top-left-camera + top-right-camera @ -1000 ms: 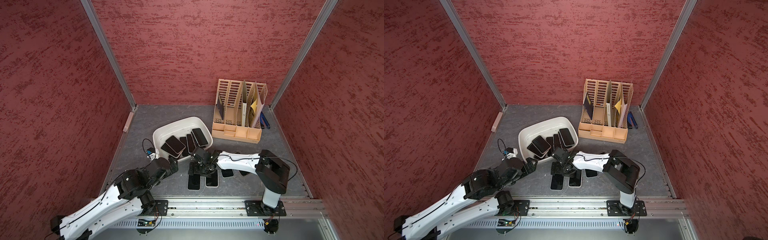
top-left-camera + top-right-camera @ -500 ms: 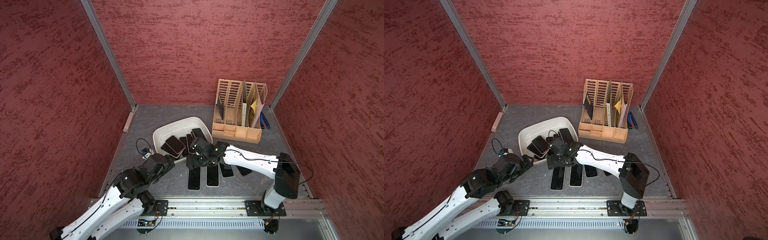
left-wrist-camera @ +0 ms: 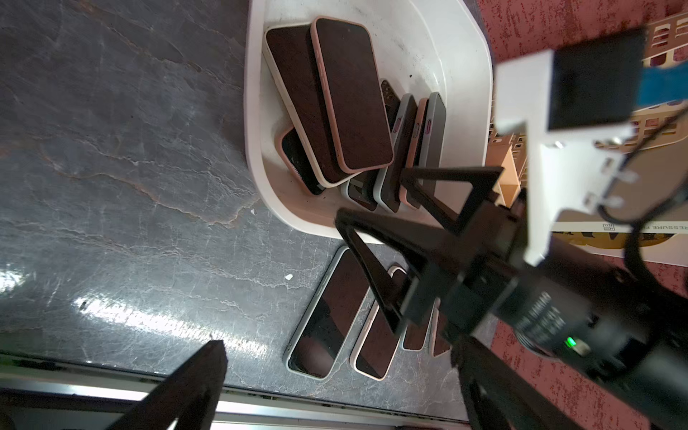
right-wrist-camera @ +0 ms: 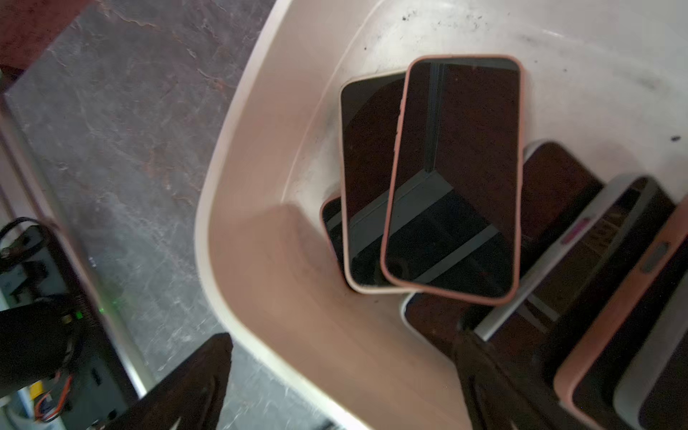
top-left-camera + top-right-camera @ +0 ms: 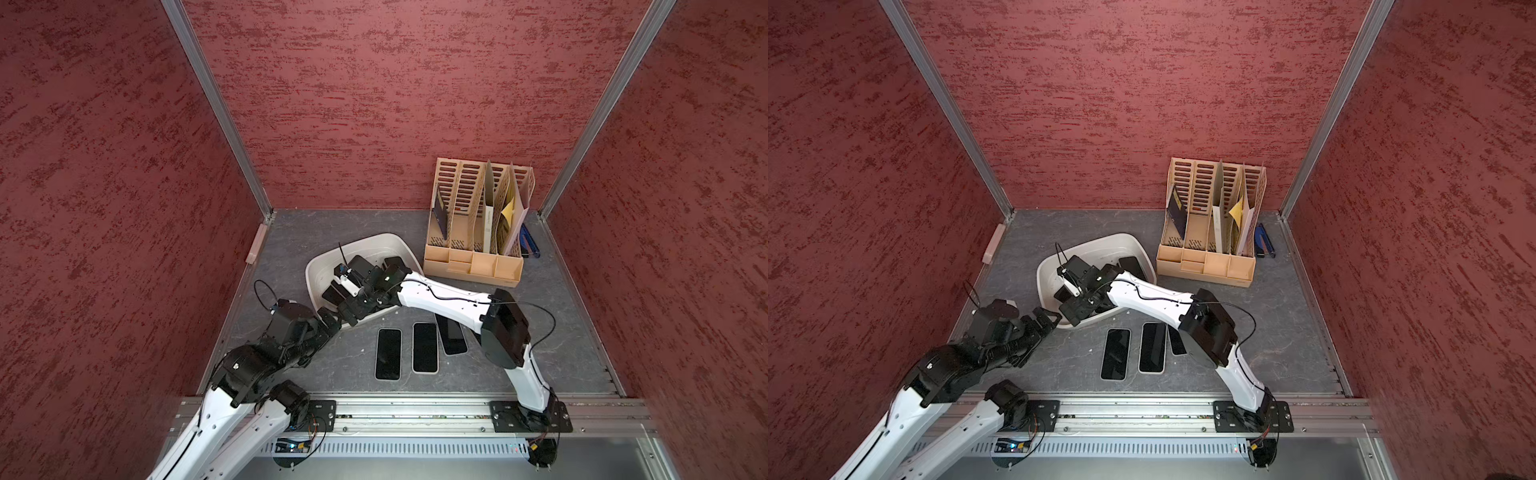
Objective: Take the phone out of the storage box
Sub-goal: Place the phone at the center of the board, then pick up the phone from the storage box.
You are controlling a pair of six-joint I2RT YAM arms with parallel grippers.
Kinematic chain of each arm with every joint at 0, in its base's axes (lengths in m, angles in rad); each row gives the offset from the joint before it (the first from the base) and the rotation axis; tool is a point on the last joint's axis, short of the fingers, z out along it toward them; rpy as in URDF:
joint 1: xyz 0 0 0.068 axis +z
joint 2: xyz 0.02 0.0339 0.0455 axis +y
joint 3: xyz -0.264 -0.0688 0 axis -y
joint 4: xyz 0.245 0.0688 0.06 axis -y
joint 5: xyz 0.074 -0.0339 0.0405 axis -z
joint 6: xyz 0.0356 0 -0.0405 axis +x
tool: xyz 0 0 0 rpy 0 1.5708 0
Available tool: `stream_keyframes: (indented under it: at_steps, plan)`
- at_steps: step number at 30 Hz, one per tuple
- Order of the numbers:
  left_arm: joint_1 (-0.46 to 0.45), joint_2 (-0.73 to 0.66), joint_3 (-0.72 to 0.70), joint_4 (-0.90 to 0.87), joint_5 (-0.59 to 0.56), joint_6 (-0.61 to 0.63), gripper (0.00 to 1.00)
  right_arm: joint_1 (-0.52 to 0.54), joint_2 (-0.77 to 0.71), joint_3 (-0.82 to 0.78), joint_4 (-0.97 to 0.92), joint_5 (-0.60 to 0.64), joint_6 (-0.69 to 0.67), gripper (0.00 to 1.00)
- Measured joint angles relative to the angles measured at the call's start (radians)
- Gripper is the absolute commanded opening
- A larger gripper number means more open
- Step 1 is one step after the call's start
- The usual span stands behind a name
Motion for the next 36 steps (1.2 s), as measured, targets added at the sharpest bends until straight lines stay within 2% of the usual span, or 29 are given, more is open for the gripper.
stream_keyframes:
  at_steps: [11, 25, 36]
  plan:
    - [0.059, 0.006, 0.012, -0.020, 0.053, 0.059, 1.00, -0.058, 0.153, 0.147, -0.005, 0.088, -0.107, 0.98]
    - [0.160, 0.027, 0.012, -0.031, 0.139, 0.129, 1.00, -0.077, 0.273, 0.305, -0.019, 0.056, -0.137, 0.98]
    - [0.220, -0.007, 0.011, -0.071, 0.182, 0.160, 1.00, -0.077, 0.341, 0.360, -0.044, 0.040, -0.121, 0.98]
